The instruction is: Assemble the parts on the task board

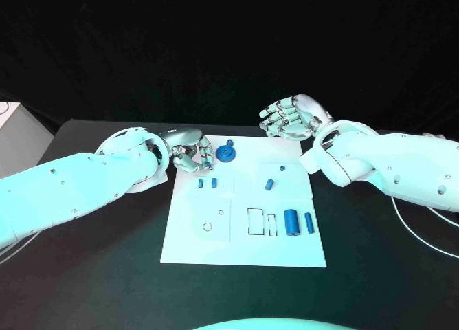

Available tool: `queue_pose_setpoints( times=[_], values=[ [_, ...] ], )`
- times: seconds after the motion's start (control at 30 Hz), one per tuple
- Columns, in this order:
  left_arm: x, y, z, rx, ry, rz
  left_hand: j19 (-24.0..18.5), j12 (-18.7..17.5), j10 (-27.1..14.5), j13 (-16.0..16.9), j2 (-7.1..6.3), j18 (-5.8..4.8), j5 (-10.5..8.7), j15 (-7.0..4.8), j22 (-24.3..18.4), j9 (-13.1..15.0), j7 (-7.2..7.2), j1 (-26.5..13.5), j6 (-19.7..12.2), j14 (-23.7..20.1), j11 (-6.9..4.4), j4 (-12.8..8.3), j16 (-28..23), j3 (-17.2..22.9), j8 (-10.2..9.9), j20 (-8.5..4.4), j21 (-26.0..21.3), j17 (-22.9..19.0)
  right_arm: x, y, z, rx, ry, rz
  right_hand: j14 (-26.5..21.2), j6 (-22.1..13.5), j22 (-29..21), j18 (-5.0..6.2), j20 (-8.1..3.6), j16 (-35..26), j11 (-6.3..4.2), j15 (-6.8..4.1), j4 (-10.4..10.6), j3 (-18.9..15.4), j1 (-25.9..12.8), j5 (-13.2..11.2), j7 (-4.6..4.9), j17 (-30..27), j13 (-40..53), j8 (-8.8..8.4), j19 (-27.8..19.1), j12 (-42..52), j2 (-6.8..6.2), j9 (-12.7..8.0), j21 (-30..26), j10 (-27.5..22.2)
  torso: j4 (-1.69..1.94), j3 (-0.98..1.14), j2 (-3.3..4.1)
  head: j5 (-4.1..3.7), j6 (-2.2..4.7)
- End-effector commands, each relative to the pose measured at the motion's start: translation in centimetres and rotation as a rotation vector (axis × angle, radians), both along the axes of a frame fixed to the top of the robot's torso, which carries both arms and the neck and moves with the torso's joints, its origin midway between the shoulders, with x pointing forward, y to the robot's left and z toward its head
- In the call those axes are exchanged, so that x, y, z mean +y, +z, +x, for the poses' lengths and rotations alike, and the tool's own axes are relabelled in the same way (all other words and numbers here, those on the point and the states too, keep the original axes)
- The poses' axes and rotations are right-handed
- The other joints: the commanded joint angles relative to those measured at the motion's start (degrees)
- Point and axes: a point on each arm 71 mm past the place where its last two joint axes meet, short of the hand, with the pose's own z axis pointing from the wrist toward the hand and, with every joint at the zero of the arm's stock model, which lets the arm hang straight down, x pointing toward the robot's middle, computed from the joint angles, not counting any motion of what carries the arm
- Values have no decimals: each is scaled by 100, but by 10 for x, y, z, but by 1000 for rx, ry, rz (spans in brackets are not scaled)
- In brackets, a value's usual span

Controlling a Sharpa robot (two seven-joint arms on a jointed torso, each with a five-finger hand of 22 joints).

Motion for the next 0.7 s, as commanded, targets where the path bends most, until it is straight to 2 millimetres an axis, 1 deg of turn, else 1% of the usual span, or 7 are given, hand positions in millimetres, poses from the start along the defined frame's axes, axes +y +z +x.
queue_pose_setpoints(
  times=[0.03,0.13,0.2,0.3,0.37,0.57,0.7],
  values=[
    [-3,-3,0,11,-16,20,49,-21,27,5,9,-49,-5,-7,7,5,-15,-48,44,25,-4,-37,30,6,-26,-10,30,7,1,0,-1,-2,14,1,-30,9,-5,75,-6,-25,38,23,-39,10,-54,39,104,-5,-5,-27,-30,-38,2,-9,-16,13,-7,1,3,5,-2],
    [-5,-5,0,13,-17,22,49,-21,27,5,9,-49,-5,-7,7,5,-15,-48,44,25,-4,-37,30,6,-26,-10,30,7,2,0,-1,-2,14,1,-29,11,-17,76,-4,-31,38,23,-43,12,-53,41,104,-14,-14,-27,-32,-40,4,-9,-15,12,-6,0,2,4,-2],
    [-5,-6,0,15,-15,23,49,-21,27,5,9,-49,-5,-7,7,5,-15,-48,44,25,-4,-37,30,6,-26,-10,30,7,2,0,-1,-2,14,1,-29,11,-17,76,-4,-31,38,23,-43,12,-53,41,104,-14,-14,-27,-32,-40,4,-9,-15,12,-5,0,-1,-1,-15],
    [-5,-7,1,15,-12,25,49,-21,27,5,9,-49,-5,-7,7,5,-15,-48,44,25,-4,-37,30,6,-26,-10,30,7,2,0,-1,-2,15,1,-29,11,-17,76,-4,-31,38,23,-43,12,-53,41,104,-14,-14,-27,-32,-40,4,-9,-15,12,2,2,-4,-11,0],
    [-5,-7,2,15,-10,26,49,-21,27,5,9,-49,-5,-7,7,5,-15,-48,44,25,-4,-37,30,6,-26,-10,30,7,2,0,-1,-2,15,1,-29,11,-17,76,-4,-31,38,23,-43,12,-53,41,104,-14,-14,-27,-32,-40,4,-9,-15,12,6,3,-4,-18,-6],
    [-6,-9,3,20,-10,33,49,-35,40,4,13,-49,-7,-8,9,6,-16,-56,55,34,-5,-41,35,5,-34,-10,33,16,2,0,-1,-1,16,1,-29,11,-17,76,-4,-31,38,23,-43,12,-53,41,104,-14,-14,-27,-32,-40,4,-9,-15,12,0,1,-4,-6,-14],
    [-8,-10,3,24,-12,37,44,-40,41,4,12,-47,-8,-8,3,6,-16,-58,55,35,-5,-42,36,5,-37,-10,30,16,3,0,-1,-1,17,1,-29,11,-17,76,-4,-31,38,23,-43,12,-53,41,104,-14,-14,-27,-32,-40,4,-9,-15,12,-3,-2,-2,-12,-16]
  ],
)
